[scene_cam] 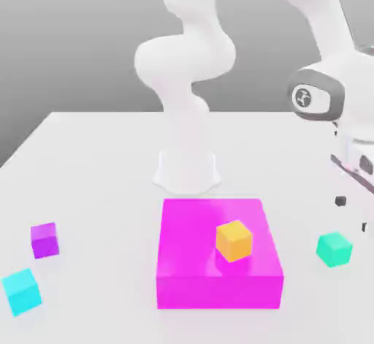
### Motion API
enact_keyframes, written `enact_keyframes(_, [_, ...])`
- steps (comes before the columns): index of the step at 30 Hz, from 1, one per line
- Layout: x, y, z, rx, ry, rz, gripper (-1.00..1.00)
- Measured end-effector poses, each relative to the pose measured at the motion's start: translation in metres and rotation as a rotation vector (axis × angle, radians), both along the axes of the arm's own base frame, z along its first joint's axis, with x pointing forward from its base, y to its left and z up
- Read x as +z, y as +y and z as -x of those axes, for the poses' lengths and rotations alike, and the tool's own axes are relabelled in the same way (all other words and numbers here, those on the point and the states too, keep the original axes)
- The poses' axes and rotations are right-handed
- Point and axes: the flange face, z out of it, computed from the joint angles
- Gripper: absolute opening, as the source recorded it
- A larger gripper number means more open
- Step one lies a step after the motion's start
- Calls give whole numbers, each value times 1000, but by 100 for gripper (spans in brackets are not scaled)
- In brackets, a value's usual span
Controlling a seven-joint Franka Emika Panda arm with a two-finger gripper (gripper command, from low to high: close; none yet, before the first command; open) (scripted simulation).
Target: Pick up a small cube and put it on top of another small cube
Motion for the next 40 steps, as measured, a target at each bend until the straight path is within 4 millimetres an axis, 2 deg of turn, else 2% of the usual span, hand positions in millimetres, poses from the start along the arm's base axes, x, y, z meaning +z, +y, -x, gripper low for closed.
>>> enact_keyframes(4, [-46,1,4,22,9,6,0])
enact_keyframes(5, [-56,0,5,22,9,6,-100])
enact_keyframes(12, [-58,0,5,23,9,8,-100])
enact_keyframes(18, [-1,-2,3,12,9,9,-100])
enact_keyframes(20, [20,-25,-14,-104,5,12,-100])
enact_keyframes(21, [30,-45,-28,-194,4,13,-100])
enact_keyframes(24, [60,-91,-50,-412,2,14,-100])
enact_keyframes(28, [98,-149,-64,-690,5,11,-100])
enact_keyframes(31, [124,-199,-67,-911,11,4,-100])
enact_keyframes(33, [115,-211,-67,-968,14,1,-100])
enact_keyframes(36, [82,-214,-67,-984,14,1,-100])
enact_keyframes(37, [72,-215,-67,-986,13,2,100])
enact_keyframes(40, [72,-215,-67,-986,13,2,100])
